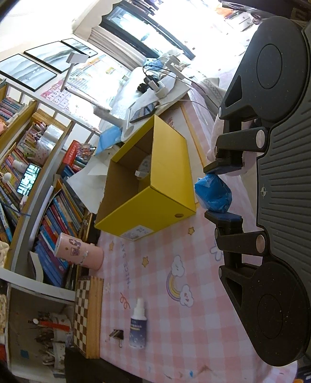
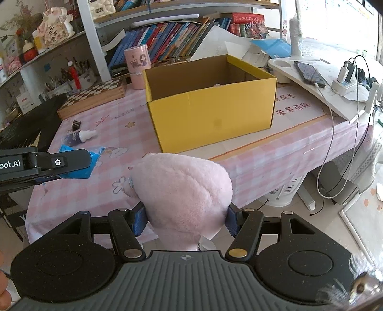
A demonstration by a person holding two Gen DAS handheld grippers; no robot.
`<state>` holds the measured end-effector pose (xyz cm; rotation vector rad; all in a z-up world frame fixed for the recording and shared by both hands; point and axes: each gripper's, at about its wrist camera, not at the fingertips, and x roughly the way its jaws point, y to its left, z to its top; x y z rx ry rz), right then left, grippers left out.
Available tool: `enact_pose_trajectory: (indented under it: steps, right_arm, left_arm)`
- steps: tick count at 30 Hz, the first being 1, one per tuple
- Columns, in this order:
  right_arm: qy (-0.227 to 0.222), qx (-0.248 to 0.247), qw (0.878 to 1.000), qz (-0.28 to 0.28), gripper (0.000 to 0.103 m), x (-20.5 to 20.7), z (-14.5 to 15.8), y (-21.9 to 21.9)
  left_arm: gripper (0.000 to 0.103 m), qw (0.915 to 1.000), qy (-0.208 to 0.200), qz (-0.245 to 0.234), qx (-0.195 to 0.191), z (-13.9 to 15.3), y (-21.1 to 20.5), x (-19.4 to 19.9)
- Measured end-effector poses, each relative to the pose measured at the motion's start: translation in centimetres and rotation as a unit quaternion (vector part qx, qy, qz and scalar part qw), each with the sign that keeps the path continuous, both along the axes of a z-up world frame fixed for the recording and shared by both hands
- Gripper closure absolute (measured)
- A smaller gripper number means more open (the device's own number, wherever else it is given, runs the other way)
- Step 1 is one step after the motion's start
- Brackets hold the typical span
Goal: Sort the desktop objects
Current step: 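Carry the blue bag and plush pig with both grippers toward the yellow box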
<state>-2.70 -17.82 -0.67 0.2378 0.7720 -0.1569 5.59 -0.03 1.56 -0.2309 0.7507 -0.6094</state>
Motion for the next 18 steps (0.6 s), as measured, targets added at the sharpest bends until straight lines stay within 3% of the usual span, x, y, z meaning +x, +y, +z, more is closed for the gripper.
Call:
enact_pose_trajectory:
  steps: [10,18]
  right_arm:
    - [-0.001,0.002,1.000,-0.016,0.043,1.4,0.2,-3.0]
    - [-0.007,-0.003,1.000,-0.027,0.043,3.0,0.6,-5.7]
  left_arm:
    - [0.073,0.9998,-0.007,-0.019,0.004,0.2,-3.2,1.7]
    - [0.073,0.9983,-0.037,-0.044,0.004,1.2,-6.6,3.1]
